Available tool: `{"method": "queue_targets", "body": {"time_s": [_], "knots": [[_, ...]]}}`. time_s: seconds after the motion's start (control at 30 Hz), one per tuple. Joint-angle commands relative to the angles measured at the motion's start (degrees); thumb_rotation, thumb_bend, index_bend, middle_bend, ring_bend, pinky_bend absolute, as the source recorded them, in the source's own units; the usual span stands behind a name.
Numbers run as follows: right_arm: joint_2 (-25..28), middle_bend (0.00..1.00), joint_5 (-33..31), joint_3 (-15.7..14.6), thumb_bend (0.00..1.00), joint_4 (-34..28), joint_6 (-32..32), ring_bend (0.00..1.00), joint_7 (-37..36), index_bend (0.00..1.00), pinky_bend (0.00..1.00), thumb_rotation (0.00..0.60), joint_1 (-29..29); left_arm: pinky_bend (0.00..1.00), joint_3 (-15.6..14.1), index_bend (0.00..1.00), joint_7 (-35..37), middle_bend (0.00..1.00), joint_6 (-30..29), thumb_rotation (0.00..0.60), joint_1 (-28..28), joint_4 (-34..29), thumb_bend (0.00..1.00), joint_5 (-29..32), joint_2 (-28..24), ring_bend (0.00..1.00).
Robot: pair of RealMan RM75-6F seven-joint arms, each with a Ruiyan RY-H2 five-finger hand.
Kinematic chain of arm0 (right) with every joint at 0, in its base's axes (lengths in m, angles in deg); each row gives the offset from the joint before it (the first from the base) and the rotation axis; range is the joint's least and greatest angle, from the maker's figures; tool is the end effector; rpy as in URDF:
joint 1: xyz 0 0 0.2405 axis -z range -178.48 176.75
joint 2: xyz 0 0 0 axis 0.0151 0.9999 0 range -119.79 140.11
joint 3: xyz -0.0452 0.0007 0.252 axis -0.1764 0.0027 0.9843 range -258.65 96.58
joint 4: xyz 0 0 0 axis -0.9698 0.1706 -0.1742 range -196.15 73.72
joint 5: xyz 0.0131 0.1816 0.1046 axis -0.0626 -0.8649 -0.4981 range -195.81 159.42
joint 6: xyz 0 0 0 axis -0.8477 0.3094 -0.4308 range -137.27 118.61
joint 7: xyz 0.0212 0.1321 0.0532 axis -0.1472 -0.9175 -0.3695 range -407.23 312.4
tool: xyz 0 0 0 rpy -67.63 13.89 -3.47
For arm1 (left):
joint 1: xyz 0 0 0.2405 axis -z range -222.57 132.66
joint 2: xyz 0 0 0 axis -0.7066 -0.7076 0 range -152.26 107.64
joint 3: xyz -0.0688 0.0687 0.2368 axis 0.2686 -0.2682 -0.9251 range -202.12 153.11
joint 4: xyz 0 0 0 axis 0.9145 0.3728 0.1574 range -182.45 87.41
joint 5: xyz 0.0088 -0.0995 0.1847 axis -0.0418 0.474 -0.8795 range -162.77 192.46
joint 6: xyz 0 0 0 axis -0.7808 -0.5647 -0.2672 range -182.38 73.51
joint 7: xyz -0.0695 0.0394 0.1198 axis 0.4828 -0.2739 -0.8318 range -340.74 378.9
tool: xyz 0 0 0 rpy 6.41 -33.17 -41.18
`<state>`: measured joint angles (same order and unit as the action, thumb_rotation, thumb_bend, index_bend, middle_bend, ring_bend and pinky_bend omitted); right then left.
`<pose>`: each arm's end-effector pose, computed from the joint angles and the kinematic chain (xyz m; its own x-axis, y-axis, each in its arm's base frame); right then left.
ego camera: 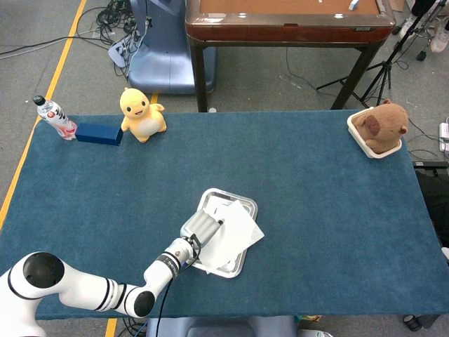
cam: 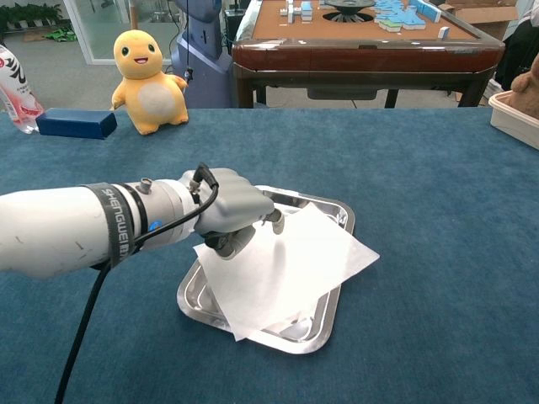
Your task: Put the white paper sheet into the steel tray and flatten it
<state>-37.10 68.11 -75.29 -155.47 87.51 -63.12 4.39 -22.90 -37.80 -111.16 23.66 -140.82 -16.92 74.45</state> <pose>-0.3184 -0.1326 0.2802 0.3959 0.1890 0.8986 -0.9183 0.0801 0.3877 -0.0444 0.3099 -0.0902 0.8342 0.2186 0.5062 0.5122 -0.6474 -0.5645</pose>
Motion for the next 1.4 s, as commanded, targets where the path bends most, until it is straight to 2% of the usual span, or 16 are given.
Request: {"method": "queue_targets", "body": {"time_s": [0.03,0.83,1.4], "knots": [[0.0,0.3,-0.03,0.01,0.0,0.02,-0.03,0.16,-0.06,0.2,0.33,0.6,-0.01,0.86,-0.03,0.2,-0.47,1.0,-0.09,0.6,0.29,0.41,0.91,0.68,0.48,0.81],[0.09,0.3,-0.25,0.1,0.0,0.11,-0.04,0.16,-0.19,0.2,0.33,0.6,0.04,0.86,0.02,0.19,-4.69,1.0,-3.1,0.6,1.45,1.45,0.91,7.24,2.29,0.81],[0.12,0.3,-0.14,0.07,0.0,0.07,0.07,0.16,-0.13,0.2,0.33,0.6,0.1,0.86,1.37,0.16,-7.51,1.0,-6.36,0.6,2.11,-2.32,0.91,12.62,3.11,0.81]]}}
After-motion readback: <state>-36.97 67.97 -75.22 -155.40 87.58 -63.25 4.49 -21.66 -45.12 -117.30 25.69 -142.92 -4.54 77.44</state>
